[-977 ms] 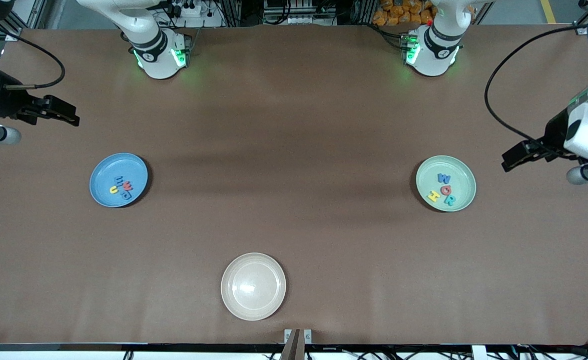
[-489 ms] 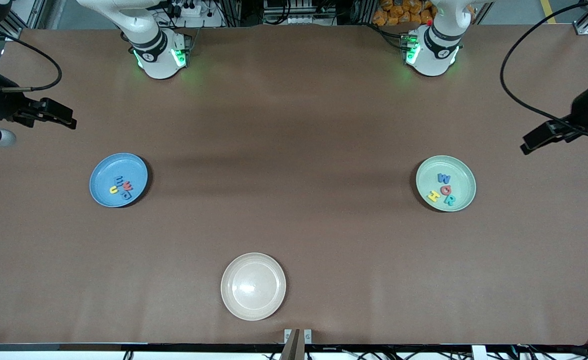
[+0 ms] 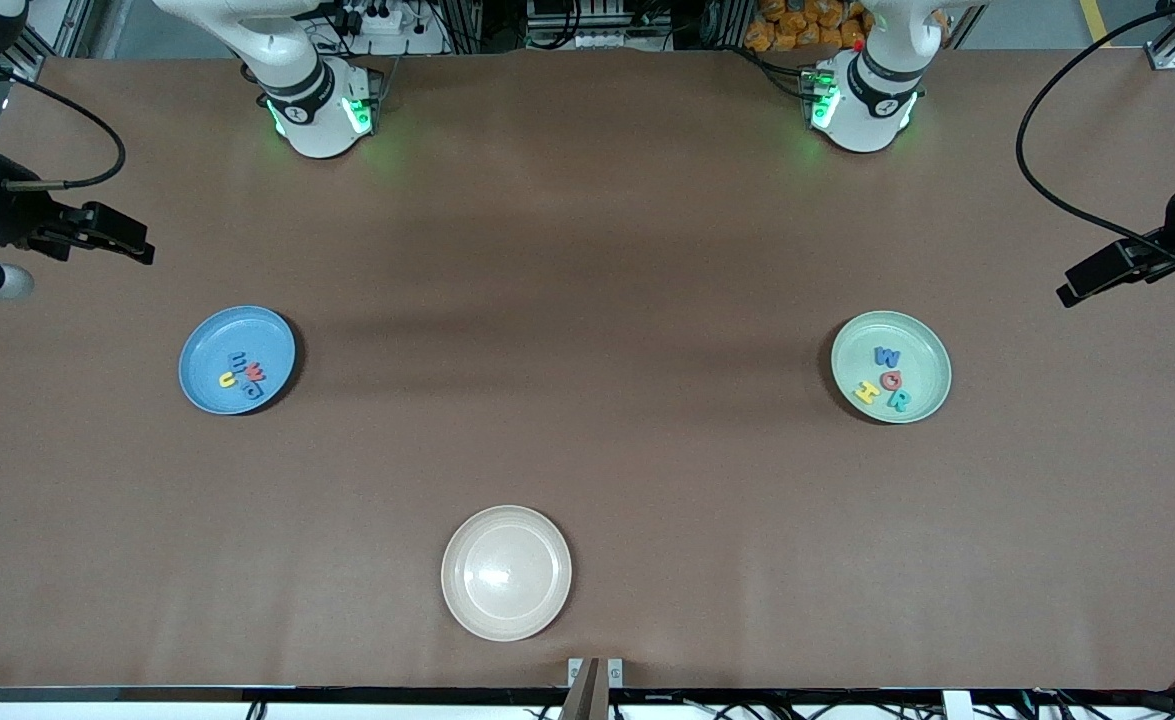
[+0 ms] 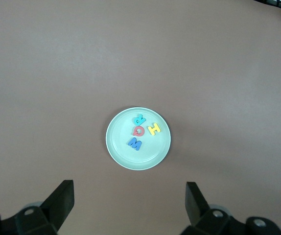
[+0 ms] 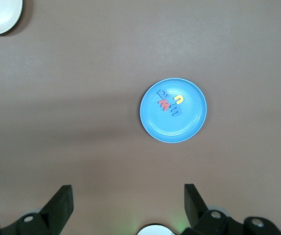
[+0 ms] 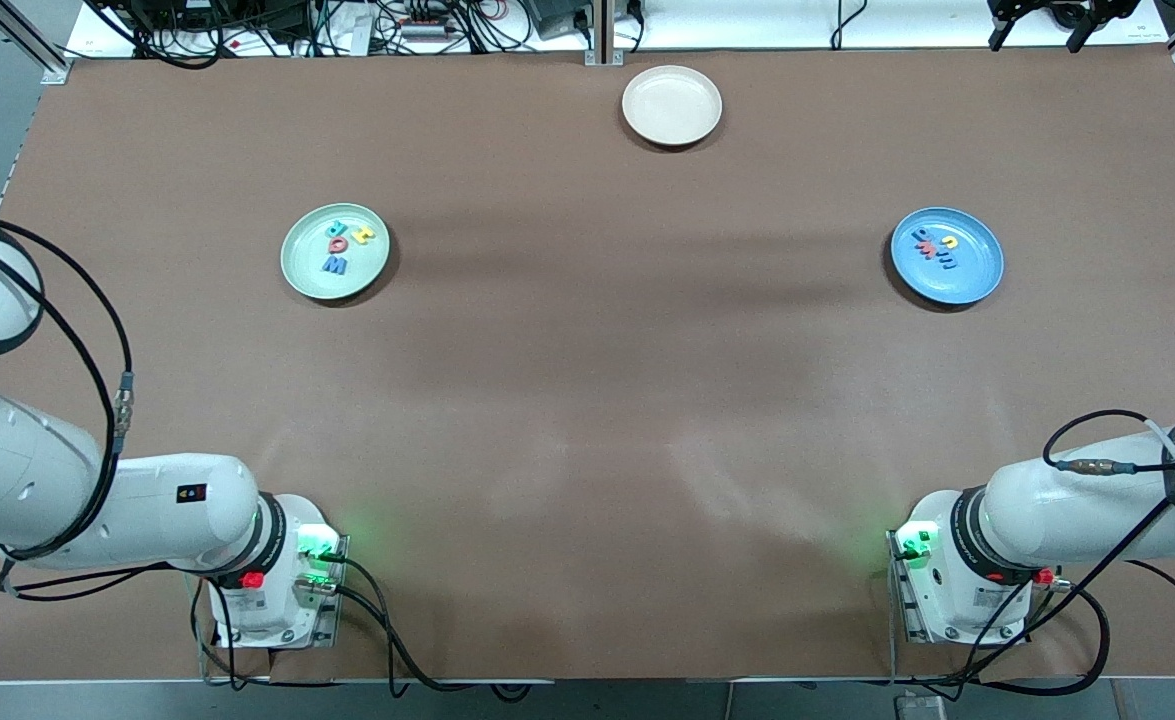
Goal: Sort upper and lower case letters into plates
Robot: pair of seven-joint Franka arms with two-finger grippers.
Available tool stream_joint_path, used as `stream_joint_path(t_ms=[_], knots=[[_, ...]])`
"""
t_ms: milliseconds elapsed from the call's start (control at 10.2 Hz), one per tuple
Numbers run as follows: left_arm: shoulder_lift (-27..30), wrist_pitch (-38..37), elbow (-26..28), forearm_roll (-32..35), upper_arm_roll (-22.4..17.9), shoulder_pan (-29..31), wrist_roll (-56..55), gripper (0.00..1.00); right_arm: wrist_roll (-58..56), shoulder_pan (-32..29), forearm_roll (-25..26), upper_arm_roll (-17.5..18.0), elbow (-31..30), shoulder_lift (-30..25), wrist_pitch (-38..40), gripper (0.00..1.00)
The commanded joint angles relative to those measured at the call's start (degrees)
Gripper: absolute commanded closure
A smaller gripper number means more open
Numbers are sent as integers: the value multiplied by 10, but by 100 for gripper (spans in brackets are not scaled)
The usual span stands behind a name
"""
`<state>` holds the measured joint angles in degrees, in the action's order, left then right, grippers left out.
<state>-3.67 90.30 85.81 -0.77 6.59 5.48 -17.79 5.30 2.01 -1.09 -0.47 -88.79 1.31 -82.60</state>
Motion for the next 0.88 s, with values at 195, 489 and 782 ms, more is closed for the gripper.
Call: stream_joint_path(t_ms=[195, 489, 782], knots=[[-5, -9, -3, -12, -6, -7, 18, 0, 1, -5, 3, 4, 7, 3, 5, 0], [-15, -9, -4, -8, -8, -5, 53, 0, 5, -7, 0, 4, 7, 3, 4, 0], [-13, -10, -3, -4, -9, -19, 44, 0, 0, -6, 5, 4, 9, 3, 4, 0]])
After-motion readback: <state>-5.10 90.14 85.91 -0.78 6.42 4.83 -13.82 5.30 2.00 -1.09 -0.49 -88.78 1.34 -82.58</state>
